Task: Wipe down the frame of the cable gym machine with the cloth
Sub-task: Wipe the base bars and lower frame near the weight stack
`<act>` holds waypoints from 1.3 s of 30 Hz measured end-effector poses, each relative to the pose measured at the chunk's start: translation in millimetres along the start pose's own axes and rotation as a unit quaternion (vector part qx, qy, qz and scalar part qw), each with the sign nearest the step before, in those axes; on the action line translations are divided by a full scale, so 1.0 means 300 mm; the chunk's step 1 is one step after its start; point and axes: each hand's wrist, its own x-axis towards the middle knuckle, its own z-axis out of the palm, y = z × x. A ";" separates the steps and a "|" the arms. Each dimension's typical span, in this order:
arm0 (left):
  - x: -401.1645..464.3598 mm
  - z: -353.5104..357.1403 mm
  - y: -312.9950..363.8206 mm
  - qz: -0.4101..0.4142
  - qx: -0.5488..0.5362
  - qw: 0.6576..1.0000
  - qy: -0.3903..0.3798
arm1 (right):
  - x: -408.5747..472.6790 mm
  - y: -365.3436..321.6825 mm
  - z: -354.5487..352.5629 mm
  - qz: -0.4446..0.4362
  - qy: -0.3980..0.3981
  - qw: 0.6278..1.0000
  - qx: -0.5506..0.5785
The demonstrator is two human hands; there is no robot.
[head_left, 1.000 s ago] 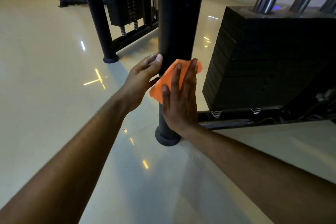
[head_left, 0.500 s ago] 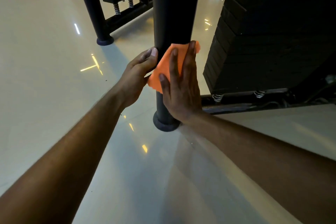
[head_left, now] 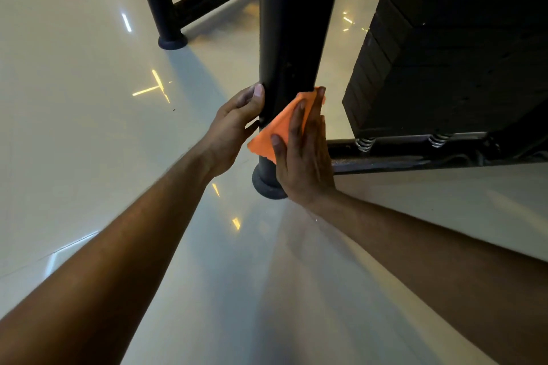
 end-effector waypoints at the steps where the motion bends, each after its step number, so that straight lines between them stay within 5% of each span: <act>1: 0.000 0.002 -0.011 -0.005 0.000 1.000 0.001 | -0.019 0.018 0.008 -0.011 -0.001 1.000 -0.015; 6: -0.009 0.020 -0.078 -0.021 -0.010 1.000 -0.008 | -0.172 0.158 0.071 -0.063 -0.090 0.986 -0.126; 15: -0.015 0.036 -0.191 -0.050 0.011 0.999 0.004 | -0.155 0.063 0.139 0.082 -0.091 0.992 0.013; 18: -0.022 0.047 -0.210 -0.044 0.012 0.999 -0.001 | -0.158 0.161 0.132 -0.011 -0.075 0.993 -0.094; 23: -0.024 0.039 -0.236 -0.043 0.018 0.999 -0.001 | -0.145 0.356 0.062 -0.196 -0.120 0.942 -0.246; 29: -0.015 0.049 -0.264 -0.039 0.025 0.999 0.022 | -0.155 0.082 0.182 0.111 0.021 0.992 -0.055; 31: -0.016 0.067 -0.276 -0.036 0.028 0.999 0.030 | -0.153 0.086 0.176 0.111 0.011 0.992 -0.065; 35: -0.011 0.081 -0.304 -0.024 0.030 0.998 0.046 | -0.181 0.262 0.115 -0.058 -0.068 0.973 -0.210; 39: -0.009 0.077 -0.309 -0.017 0.025 0.999 0.045 | -0.160 0.177 0.147 0.041 -0.028 0.993 -0.109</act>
